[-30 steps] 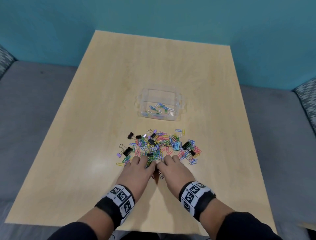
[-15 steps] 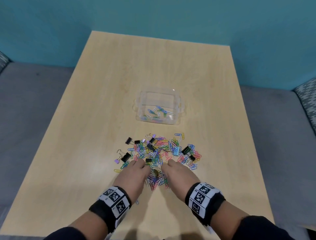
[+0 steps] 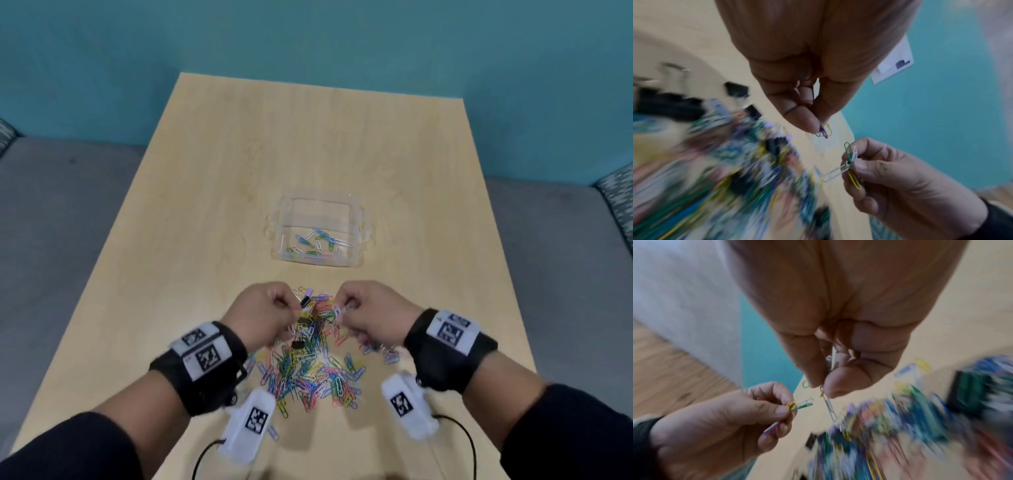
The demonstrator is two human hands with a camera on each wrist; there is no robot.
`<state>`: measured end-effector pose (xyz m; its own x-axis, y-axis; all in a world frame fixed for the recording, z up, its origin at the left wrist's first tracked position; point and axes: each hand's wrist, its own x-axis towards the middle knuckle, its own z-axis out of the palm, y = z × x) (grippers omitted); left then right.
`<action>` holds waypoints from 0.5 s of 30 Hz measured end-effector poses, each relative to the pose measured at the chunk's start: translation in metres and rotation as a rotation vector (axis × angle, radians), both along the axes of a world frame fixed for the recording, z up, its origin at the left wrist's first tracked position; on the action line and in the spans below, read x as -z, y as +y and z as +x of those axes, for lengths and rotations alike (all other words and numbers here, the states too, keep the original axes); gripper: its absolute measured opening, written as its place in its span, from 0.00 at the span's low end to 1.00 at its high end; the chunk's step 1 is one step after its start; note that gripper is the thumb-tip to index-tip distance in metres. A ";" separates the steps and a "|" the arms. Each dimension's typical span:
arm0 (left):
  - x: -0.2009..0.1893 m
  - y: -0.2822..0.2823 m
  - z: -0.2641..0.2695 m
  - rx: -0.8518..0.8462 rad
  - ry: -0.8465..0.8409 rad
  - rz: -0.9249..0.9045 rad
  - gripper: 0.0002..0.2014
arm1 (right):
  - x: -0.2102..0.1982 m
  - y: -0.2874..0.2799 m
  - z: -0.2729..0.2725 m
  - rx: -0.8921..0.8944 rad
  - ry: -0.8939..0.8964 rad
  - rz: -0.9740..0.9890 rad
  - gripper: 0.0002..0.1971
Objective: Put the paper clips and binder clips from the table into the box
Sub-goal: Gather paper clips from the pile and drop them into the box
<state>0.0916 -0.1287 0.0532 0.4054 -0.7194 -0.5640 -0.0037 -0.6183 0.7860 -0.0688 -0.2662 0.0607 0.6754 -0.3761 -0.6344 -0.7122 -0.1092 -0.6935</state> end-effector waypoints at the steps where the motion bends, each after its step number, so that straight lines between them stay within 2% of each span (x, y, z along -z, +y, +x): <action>1: -0.006 -0.013 0.008 -0.022 -0.015 -0.020 0.06 | -0.004 -0.013 0.010 0.049 -0.027 0.004 0.06; 5: -0.022 -0.070 0.036 -0.094 -0.105 -0.091 0.09 | -0.010 -0.057 0.052 0.184 -0.101 -0.108 0.09; 9: -0.024 -0.105 0.045 -0.074 -0.206 -0.093 0.10 | -0.012 -0.072 0.082 0.206 -0.105 -0.204 0.08; 11: -0.023 -0.108 0.044 -0.052 -0.207 -0.086 0.08 | -0.013 -0.073 0.083 0.223 -0.097 -0.167 0.07; 13: -0.021 -0.097 0.044 -0.084 -0.166 -0.097 0.09 | -0.015 -0.073 0.074 0.189 -0.073 -0.220 0.16; 15: -0.020 -0.074 0.043 -0.135 -0.125 -0.129 0.10 | -0.019 -0.064 0.050 0.113 -0.050 -0.336 0.19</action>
<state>0.1346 -0.2024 0.0730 0.5637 -0.7167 -0.4107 -0.0298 -0.5145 0.8570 -0.0184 -0.3301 0.0799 0.6451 -0.6320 -0.4294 -0.6985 -0.2599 -0.6667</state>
